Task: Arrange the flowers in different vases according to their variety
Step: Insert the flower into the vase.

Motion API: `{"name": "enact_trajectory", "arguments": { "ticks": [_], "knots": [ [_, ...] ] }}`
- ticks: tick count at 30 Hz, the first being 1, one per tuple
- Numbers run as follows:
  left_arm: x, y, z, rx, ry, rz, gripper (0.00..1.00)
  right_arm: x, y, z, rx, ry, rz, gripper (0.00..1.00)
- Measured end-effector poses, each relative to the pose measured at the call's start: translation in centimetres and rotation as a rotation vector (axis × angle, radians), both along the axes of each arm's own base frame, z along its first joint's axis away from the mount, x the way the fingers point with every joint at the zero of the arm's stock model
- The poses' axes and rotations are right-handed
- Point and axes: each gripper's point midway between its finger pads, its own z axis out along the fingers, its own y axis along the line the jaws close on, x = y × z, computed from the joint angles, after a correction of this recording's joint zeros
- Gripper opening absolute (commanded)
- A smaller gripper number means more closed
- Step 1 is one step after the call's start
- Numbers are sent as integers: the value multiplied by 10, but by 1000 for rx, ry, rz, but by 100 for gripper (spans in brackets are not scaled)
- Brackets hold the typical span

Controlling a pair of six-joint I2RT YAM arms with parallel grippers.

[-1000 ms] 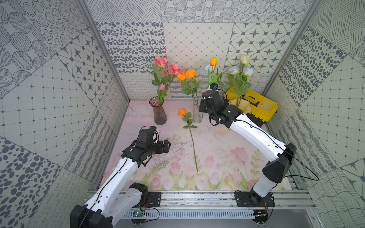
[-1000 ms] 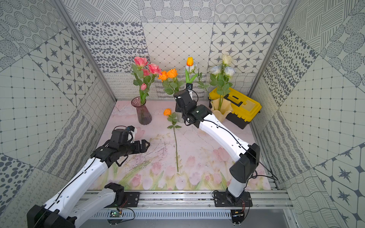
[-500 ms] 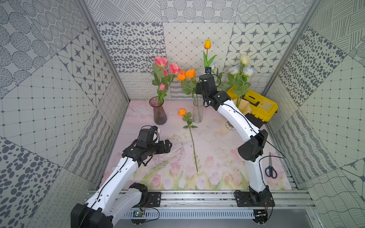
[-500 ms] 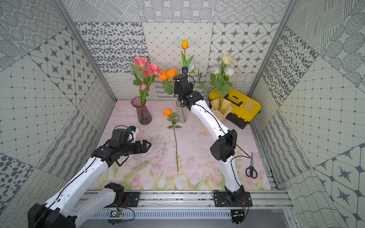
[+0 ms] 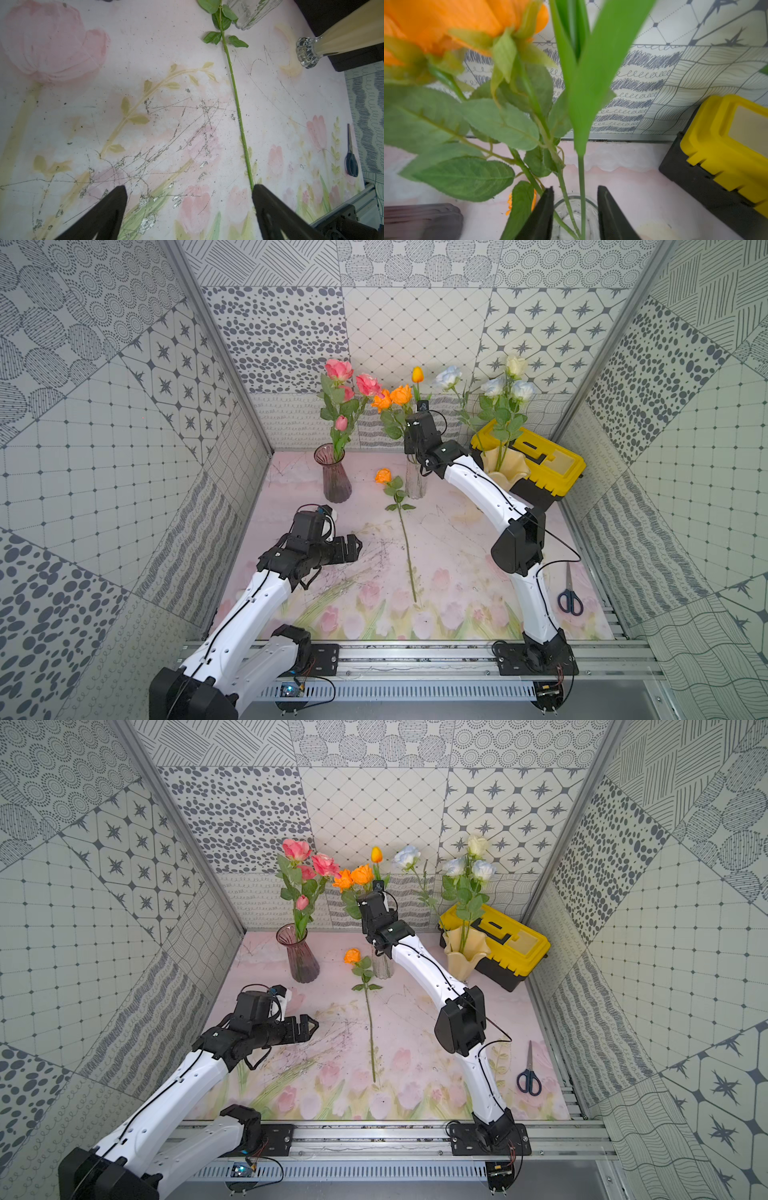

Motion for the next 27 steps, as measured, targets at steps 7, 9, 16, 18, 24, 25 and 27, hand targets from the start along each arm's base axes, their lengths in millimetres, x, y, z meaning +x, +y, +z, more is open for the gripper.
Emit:
{"name": "enact_trajectory", "arguments": {
  "ticks": [7, 9, 16, 18, 24, 25, 27],
  "knots": [
    [0, 0, 0, 0, 0, 0, 99, -49, 22, -30, -70, 82, 87, 49],
    [0, 0, 0, 0, 0, 0, 99, -70, 24, -22, -65, 81, 114, 50],
    [0, 0, 0, 0, 0, 0, 99, -135, 22, 15, 73, 72, 183, 50],
    [0, 0, 0, -1, 0, 0, 99, -148, 21, 9, 109, 102, 199, 50],
    [0, 0, 1, -2, -4, -1, 99, -179, 22, -61, 117, 291, 240, 51],
    [0, 0, 1, -2, -5, -1, 99, -185, 22, -73, 110, 330, 247, 51],
    [0, 0, 1, -2, -5, -1, 99, -194, 23, -88, 104, 388, 263, 52]
  ]
}}
